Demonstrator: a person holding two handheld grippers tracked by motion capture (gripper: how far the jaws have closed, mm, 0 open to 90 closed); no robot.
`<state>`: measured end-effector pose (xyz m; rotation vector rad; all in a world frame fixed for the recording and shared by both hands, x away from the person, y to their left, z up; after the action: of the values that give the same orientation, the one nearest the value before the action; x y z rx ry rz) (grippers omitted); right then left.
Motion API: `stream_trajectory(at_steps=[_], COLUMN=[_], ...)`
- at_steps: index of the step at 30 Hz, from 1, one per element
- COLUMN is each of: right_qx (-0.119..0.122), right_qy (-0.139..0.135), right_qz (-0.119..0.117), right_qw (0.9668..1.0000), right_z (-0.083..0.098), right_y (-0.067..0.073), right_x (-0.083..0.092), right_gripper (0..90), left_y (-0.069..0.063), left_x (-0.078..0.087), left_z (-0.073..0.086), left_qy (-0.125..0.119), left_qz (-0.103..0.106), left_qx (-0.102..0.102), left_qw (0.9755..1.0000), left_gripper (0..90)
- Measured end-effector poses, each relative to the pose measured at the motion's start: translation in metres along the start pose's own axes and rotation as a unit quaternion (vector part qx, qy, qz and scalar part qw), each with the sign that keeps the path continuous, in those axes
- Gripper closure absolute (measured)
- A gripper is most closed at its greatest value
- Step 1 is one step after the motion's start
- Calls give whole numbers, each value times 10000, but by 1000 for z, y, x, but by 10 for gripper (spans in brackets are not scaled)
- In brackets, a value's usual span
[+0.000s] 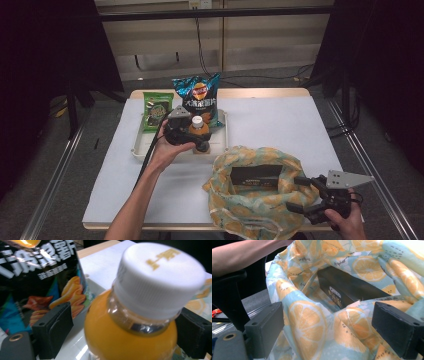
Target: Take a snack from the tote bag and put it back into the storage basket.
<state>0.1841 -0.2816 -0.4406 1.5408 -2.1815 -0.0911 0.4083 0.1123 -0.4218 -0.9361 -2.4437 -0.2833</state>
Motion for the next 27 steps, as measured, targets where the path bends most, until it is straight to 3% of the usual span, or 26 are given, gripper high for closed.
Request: stream_trajectory(at_steps=[3, 8, 10, 17, 19, 20, 23, 24, 27], right_qx=[-6, -15, -15, -17, -25, -18, -20, -31, -3], right_qy=[-4, 23, 36, 25, 21, 21, 25, 28, 36], right_qz=[-4, -13, -15, -15, -23, -25, -19, -8, -19], right_qw=[10000, 10000, 10000, 10000, 10000, 10000, 10000, 10000, 10000], right_z=[0, 0, 0, 0, 0, 0, 0, 0, 0], right_y=[0, -1, 0, 0, 0, 0, 0, 0, -1], right_x=[0, -2, -3, -2, -1, -1, -1, -1, -2], right_gripper=[103, 104, 103, 104, 104, 104, 104, 104, 105], left_y=[-1, -10, -13, -17, -19, -19, -20, -21, -21], left_x=[3, 4, 4, -2, -1, -1, 1, 1, 0], left_z=[2, 5, 4, 3, 4, 4, 3, 3, 0], left_qy=[-7, 67, 71, -12, -42, -66, -109, -54, -27], left_qz=[-67, -187, -343, -647, -813, -839, -698, -692, -624], left_qx=[205, 255, 195, 462, 456, 352, 329, 229, 123], left_qw=[9998, 9995, 9992, 9968, 9956, 9958, 9970, 9973, 9980], left_gripper=[118, 95, 95, 121, 155, 172, 250, 298, 301])
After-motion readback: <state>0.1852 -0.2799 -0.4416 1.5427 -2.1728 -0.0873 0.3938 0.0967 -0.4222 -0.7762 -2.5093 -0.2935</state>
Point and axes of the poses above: each handheld gripper's, and its own axes: x roughly backward along the jaws, z roughly out of its underside, y roughly to its left, the point moved 1 cm from there along -x, roughly forward along the jaws, and after that the axes turned 14 degrees about -z, right-handed, at the moved point
